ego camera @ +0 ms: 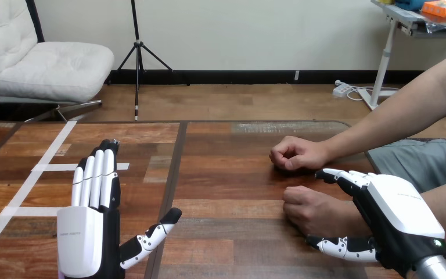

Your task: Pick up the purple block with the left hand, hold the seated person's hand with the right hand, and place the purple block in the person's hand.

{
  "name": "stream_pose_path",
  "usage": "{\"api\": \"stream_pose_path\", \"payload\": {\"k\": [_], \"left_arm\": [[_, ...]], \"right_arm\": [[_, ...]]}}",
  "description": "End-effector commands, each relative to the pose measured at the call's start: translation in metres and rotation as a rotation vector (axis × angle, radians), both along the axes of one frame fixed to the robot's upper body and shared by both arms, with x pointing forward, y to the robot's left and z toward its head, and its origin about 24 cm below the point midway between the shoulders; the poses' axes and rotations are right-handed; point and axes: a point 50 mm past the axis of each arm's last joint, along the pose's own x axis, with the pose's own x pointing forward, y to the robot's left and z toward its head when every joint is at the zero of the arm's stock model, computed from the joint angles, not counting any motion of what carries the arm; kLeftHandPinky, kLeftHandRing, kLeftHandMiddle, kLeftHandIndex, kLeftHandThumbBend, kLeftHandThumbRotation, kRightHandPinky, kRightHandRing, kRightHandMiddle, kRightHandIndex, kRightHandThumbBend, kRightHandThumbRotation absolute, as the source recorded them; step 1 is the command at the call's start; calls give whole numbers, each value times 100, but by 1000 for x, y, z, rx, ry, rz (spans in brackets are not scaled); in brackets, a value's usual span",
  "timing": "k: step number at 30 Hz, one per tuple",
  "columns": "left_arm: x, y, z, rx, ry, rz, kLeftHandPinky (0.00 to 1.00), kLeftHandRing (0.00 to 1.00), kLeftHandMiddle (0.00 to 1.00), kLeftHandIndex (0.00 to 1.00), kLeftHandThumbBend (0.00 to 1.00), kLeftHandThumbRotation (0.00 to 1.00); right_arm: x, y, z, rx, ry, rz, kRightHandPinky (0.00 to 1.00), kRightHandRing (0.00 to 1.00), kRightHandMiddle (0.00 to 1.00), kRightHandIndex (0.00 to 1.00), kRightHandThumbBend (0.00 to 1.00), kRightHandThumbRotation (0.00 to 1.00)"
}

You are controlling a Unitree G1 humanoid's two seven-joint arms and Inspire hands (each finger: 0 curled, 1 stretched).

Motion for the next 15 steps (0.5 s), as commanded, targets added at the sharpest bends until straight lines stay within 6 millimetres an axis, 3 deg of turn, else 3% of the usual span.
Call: {"api": "stream_pose_path", "payload": {"k": [1, 15], "left_arm": [[66, -29, 36, 50, -72, -52, 96, 96, 98, 99, 68, 80], [66, -38, 42, 17, -125, -90, 96, 95, 98, 99, 69, 84]], "right_arm": [[10, 0, 14, -32, -60, 23, 93, 88, 83, 84, 69, 30], [9, 1, 13, -27, -59, 26, 92, 88, 83, 83, 70, 27]]}}
